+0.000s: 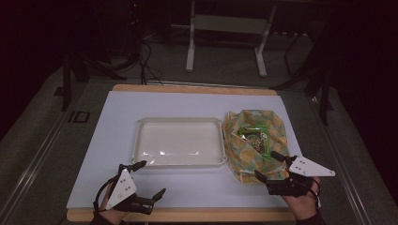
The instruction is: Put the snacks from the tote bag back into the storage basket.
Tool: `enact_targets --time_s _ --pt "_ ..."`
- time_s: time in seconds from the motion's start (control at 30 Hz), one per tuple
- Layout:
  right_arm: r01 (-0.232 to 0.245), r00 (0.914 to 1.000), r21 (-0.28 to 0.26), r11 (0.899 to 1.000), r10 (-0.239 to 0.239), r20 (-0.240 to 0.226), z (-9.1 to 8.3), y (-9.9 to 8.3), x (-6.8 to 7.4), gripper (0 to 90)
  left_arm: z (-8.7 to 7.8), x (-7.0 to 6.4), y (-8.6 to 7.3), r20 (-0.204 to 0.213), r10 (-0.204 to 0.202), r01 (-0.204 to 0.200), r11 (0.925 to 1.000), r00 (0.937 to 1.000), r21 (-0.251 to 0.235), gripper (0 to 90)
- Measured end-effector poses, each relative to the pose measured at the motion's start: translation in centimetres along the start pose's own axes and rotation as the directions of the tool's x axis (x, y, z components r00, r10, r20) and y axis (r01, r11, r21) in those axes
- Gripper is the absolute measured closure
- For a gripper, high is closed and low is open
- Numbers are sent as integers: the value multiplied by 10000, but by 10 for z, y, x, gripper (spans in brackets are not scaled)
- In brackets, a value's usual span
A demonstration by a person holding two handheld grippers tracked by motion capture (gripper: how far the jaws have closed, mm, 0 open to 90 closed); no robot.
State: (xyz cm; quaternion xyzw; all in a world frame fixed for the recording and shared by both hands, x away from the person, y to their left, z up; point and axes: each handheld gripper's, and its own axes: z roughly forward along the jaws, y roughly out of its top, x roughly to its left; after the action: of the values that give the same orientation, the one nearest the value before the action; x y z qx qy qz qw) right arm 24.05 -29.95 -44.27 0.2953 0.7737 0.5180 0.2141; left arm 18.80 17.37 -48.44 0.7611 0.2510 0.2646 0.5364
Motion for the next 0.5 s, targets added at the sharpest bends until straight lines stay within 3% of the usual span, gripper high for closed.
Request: enact_targets --time_s 0.13,0.2,0.37,0.5 --pt "181 9998 37 9998 -181 -69 -1 1 1 127 0 -2 -1 78 23 -23 10000 10000 6 3" --pt "460 9988 425 9980 -451 -204 1 1 2 127 -1 -2 -1 111 33 -33 10000 9999 -24 4" --pt "273 9985 836 9961 -231 -504 4 1 3 133 -2 -3 -2 158 12 -12 10000 9999 23 3" --pt "378 9973 982 9944 -314 -660 5 2 5 136 -1 -4 -2 191 -25 24 10000 9998 64 3"
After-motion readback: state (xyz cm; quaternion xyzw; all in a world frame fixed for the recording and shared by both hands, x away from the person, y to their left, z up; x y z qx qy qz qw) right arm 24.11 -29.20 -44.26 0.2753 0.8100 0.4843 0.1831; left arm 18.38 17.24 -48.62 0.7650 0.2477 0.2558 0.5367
